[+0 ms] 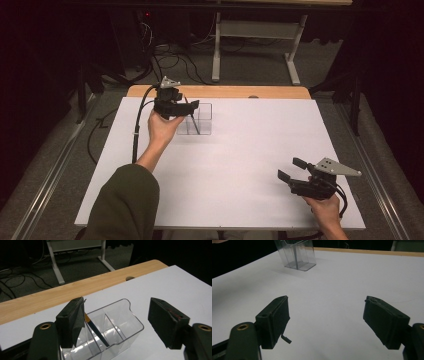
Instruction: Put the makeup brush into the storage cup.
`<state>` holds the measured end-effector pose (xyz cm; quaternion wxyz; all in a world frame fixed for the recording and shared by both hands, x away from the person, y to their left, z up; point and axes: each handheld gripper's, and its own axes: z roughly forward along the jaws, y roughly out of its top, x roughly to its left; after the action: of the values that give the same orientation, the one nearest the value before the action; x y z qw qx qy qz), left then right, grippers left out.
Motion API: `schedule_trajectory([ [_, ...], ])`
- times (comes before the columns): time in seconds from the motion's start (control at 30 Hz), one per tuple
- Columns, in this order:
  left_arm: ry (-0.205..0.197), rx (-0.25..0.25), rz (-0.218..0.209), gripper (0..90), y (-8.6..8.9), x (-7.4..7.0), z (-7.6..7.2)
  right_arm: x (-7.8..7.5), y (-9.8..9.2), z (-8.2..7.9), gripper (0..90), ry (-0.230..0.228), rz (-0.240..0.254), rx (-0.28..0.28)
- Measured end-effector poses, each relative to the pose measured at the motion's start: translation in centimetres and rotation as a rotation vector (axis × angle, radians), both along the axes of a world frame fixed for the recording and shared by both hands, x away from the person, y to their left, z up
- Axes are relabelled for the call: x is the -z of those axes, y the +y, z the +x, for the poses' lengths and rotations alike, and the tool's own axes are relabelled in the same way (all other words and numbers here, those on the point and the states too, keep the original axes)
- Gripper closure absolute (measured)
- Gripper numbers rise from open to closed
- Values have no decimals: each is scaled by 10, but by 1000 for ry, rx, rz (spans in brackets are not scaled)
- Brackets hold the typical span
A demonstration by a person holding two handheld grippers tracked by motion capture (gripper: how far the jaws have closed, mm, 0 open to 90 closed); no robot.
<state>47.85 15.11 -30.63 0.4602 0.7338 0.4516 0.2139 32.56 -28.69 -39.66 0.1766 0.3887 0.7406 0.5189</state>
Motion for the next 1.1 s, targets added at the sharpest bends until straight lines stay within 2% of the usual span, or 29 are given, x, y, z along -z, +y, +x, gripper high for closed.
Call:
schedule_trajectory([
  [0.47, -18, 36, -18, 298, 6, -4, -16, 0, 0, 0, 221, 1, 1, 2],
  [1.1, -31, 70, -37, 298, 11, -5, -30, 0, 0, 0, 221, 3, 1, 3],
])
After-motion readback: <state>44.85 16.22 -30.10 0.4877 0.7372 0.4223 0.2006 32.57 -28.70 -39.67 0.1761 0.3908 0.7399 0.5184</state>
